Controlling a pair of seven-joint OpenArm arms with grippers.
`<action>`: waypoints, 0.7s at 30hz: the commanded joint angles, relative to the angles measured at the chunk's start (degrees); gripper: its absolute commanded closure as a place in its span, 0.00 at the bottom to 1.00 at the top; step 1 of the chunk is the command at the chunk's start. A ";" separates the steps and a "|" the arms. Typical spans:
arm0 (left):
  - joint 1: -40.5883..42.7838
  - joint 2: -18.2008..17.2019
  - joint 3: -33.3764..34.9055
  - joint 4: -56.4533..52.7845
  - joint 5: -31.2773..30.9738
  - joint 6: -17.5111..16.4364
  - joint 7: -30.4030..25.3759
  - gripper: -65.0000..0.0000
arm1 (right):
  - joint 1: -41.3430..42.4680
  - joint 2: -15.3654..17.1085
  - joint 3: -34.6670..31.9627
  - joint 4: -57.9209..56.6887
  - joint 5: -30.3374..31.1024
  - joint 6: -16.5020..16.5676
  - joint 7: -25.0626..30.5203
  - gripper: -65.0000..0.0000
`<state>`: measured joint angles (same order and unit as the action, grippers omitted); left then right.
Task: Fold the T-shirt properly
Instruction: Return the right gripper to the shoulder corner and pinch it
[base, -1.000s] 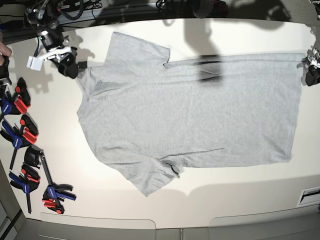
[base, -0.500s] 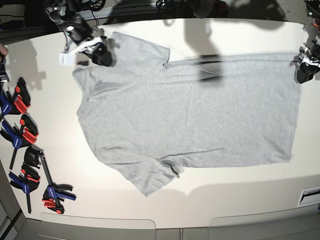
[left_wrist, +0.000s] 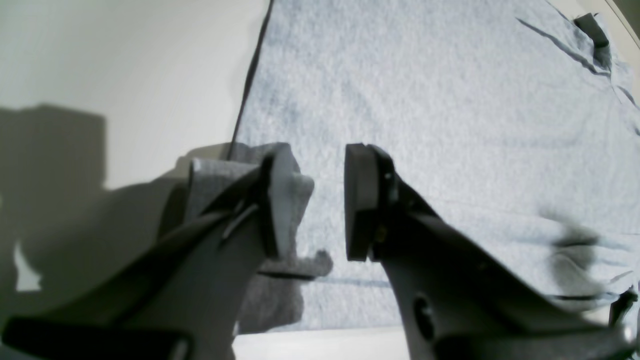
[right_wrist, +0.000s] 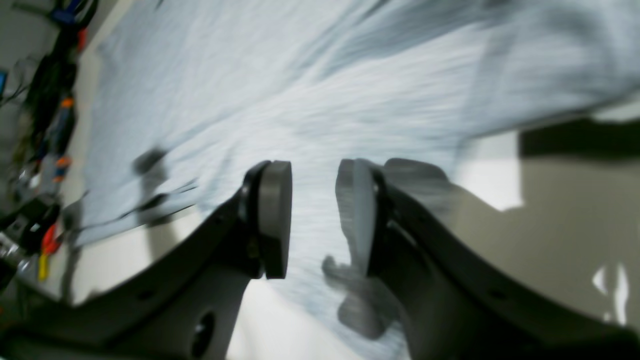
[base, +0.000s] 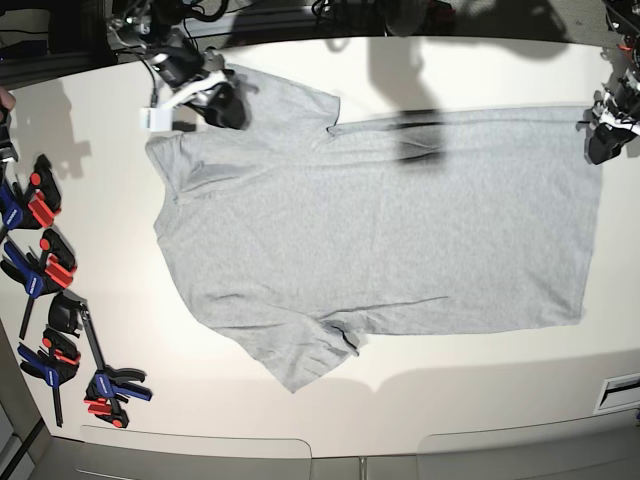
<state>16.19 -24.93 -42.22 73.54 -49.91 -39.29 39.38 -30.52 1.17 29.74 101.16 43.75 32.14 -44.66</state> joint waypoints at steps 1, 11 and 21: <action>-0.15 -1.29 -0.48 1.14 -1.33 -0.71 -1.27 0.75 | -0.87 0.61 1.36 1.25 2.05 0.85 0.85 0.70; -0.31 -1.29 -0.48 1.25 -1.97 -0.71 -0.74 0.74 | -6.82 2.14 4.85 -0.59 5.51 0.85 -1.27 0.70; -0.31 -1.29 -0.48 3.58 -2.19 -0.71 -0.48 0.74 | -6.67 2.12 0.20 -2.58 3.63 0.02 -0.63 0.70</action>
<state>16.16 -24.93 -42.22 76.03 -50.94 -39.27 40.10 -36.95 2.98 29.61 97.91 46.44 31.83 -46.13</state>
